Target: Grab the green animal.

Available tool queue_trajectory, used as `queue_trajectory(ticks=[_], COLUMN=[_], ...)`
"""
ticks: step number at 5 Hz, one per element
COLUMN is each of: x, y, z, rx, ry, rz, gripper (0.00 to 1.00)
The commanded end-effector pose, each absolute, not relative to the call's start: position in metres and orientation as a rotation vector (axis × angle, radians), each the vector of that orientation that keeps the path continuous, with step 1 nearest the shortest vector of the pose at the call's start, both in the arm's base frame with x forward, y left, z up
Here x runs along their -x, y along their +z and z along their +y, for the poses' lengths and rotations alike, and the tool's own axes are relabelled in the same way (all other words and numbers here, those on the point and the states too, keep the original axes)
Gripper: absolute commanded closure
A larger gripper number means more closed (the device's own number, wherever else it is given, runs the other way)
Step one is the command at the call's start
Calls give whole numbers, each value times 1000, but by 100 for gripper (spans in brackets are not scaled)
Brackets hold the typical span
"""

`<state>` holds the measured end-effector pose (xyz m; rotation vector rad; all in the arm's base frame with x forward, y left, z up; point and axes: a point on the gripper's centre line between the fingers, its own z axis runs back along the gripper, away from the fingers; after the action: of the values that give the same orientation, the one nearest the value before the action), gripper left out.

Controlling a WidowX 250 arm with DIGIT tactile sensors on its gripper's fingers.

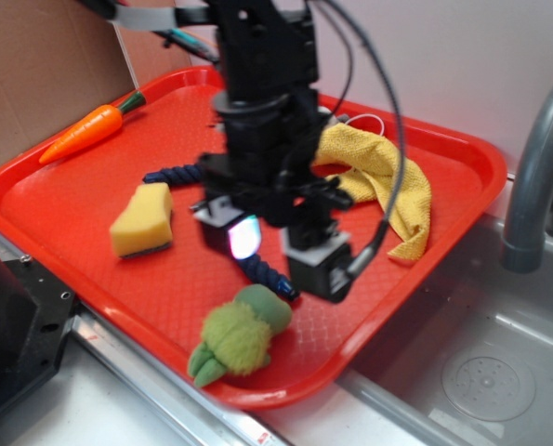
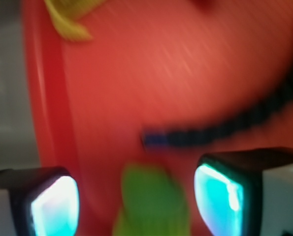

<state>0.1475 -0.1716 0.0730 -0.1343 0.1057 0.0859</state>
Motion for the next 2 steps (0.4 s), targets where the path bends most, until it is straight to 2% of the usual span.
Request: queue_trajectory(ticks=[1, 2], x=[-110, -104], y=[93, 81], z=[-192, -191], rx=[161, 192], ry=[131, 157], rz=[35, 18], gripper=[0, 0])
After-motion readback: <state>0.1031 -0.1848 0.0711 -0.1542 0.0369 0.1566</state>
